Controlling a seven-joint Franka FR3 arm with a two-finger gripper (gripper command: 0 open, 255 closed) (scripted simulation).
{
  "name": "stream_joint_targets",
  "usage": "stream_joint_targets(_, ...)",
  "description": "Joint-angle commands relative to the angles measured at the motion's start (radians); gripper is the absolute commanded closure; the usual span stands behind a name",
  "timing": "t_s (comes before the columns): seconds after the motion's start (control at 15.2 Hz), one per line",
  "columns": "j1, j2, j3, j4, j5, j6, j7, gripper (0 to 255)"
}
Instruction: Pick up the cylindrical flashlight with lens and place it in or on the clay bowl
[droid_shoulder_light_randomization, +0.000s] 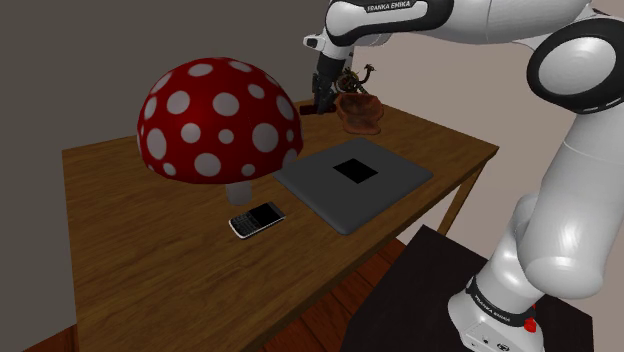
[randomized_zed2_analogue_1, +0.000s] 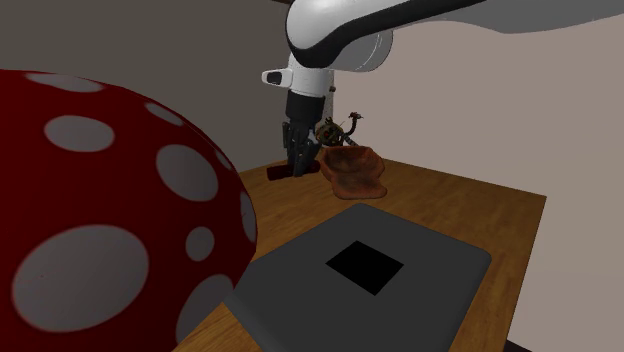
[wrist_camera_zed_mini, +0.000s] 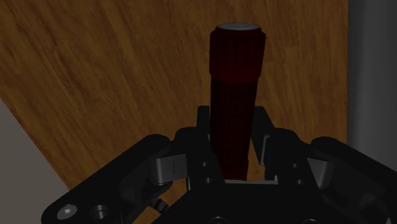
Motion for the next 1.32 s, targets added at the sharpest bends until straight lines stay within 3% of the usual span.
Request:
stream_joint_targets(0.0,0.0,0.002,0.0,0.033,0.0,-0.032,0.003,255)
stream_joint_targets(0.92,-0.01,0.042,-0.004,0.264,0.009,-0.224,0.007,255)
stream_joint_targets(1.25,-0.076,0.022,-0.05,0.237,0.03,-0.226,-0.106,255)
